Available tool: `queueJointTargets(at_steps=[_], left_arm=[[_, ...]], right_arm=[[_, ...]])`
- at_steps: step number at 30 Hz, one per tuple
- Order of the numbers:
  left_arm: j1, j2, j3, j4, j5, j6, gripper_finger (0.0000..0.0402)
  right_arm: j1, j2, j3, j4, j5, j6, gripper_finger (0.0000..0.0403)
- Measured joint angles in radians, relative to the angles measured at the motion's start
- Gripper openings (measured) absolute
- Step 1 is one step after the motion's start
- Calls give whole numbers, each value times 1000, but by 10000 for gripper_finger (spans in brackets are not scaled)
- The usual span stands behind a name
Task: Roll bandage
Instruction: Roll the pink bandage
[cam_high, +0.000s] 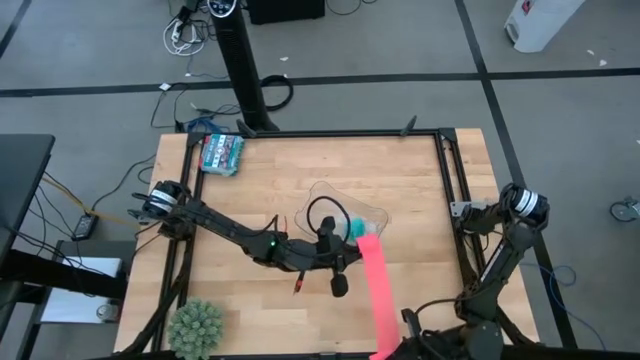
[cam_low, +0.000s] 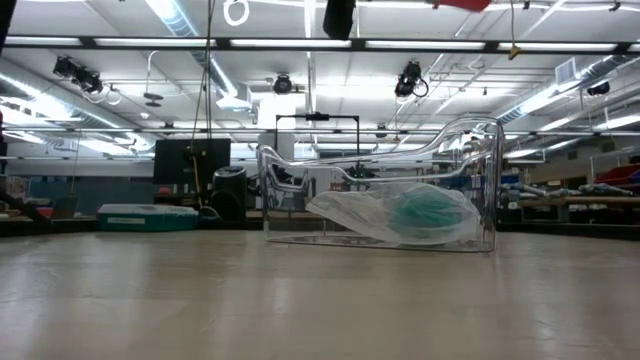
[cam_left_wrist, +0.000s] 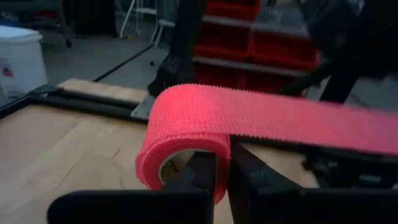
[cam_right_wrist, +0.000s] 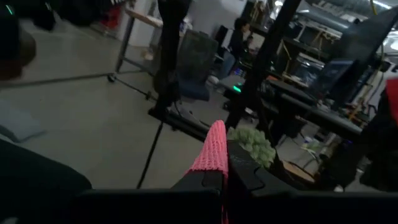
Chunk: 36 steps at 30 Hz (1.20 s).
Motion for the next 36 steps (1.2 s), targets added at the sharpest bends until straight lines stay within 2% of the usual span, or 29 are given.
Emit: queueJointTargets(at_steps=[14,18,25,28,32,36], left_arm=[[-8,-2,0,160,74,0,26],[-8,-2,0,146,75,0,26],[-9,-2,0,143,81,-1,26],[-9,-2,0,141,85,0,26],[-9,-2,0,141,87,0,26],[-9,-2,0,147,89,0,26]], right_arm=[[-38,24,-4,-104,89,4,10],[-59,23,-4,-122,102,8,56],[-69,23,-4,-129,127,5,182],[-56,22,-4,-130,155,-2,222],[-33,20,-4,-129,154,-2,252],[-15,20,-4,-125,162,-2,258]])
